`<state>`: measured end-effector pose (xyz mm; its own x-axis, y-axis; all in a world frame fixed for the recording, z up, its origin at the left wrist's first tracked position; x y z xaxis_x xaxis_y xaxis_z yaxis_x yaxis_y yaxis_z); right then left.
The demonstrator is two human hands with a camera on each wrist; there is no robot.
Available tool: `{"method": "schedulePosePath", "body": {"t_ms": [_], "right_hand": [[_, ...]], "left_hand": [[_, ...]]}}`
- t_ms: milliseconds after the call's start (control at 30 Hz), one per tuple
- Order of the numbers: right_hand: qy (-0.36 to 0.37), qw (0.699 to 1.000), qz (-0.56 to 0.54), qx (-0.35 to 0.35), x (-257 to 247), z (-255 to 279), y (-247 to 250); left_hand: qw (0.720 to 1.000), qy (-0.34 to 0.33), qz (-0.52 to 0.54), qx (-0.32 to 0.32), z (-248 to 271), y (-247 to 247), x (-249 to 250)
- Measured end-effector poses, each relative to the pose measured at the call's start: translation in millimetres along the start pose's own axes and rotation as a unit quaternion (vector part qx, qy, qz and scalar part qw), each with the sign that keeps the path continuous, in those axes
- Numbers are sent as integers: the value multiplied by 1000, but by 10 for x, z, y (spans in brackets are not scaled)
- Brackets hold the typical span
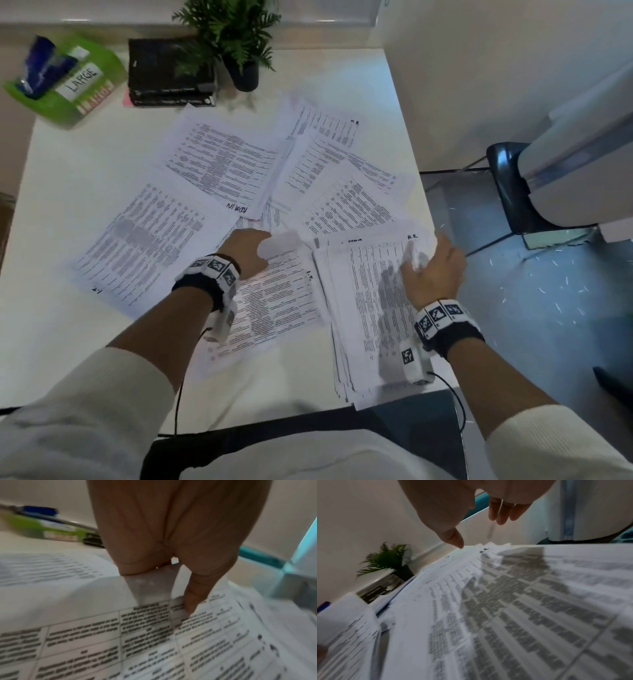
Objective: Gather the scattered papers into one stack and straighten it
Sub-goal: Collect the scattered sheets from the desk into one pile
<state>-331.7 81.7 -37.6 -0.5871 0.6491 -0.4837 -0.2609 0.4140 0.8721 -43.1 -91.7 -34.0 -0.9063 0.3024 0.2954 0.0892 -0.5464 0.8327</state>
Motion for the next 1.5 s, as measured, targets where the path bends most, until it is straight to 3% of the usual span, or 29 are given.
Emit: {"method": "schedulePosePath", "body": {"t_ms": [67, 167, 300, 400, 467, 567, 667, 967, 1133, 1200, 1267, 1333, 1400, 1500], "right_hand": [[37, 997, -66, -13, -143, 101, -88], [22, 979, -159, -125, -465, 303, -223], [-49, 932, -253, -256, -910, 545, -461], [-56, 906, -254, -333, -1216, 688, -657], [-35, 907, -225, -353, -1385, 740, -781], [-41, 921, -200, -332, -1548, 741, -851], [-83, 925, -219, -299, -1479, 667, -850], [-209, 918, -236, -239, -787, 156, -261], [-160, 967, -50, -189, -279, 36, 13], [-156, 975, 15, -158, -127, 63, 33], [-179, 976, 35, -122, -12, 90, -27], [-159, 981, 54, -94, -9, 125, -86], [-111, 988, 69, -81, -106, 149, -151], [-11, 996, 22, -85, -347, 134, -266]], "left_hand": [[997, 43, 67, 13, 47, 143, -210], [964, 104, 240, 36, 157, 351, -610], [887, 152, 427, 83, 239, 554, -979], [796, 170, 576, 72, 244, 540, -1134], [748, 172, 638, 61, 263, 461, -1136], [699, 179, 690, 55, 287, 310, -1086], [676, 202, 708, 34, 283, 123, -1090], [748, 150, 641, -84, 197, 70, -375], [801, 109, 571, -140, 203, -160, 246], [845, 75, 507, -151, 207, -323, 462], [917, 7, 375, -139, 197, -448, 613], [958, -10, 273, -84, 185, -514, 690], [967, 20, 252, -6, 142, -520, 685], [957, 101, 264, 59, 56, -438, 540]]}}
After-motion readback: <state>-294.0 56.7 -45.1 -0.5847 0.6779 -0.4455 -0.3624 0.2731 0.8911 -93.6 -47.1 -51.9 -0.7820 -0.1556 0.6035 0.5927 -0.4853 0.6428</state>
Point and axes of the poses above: each hand's wrist, its own z-axis away from the middle knuckle, its own y-axis out of the back of the hand, x = y × z, the point moved 1 cm from there along -z, towards the middle knuckle, and after that the axes turned 8 degrees about x, right-handed, at the moved point
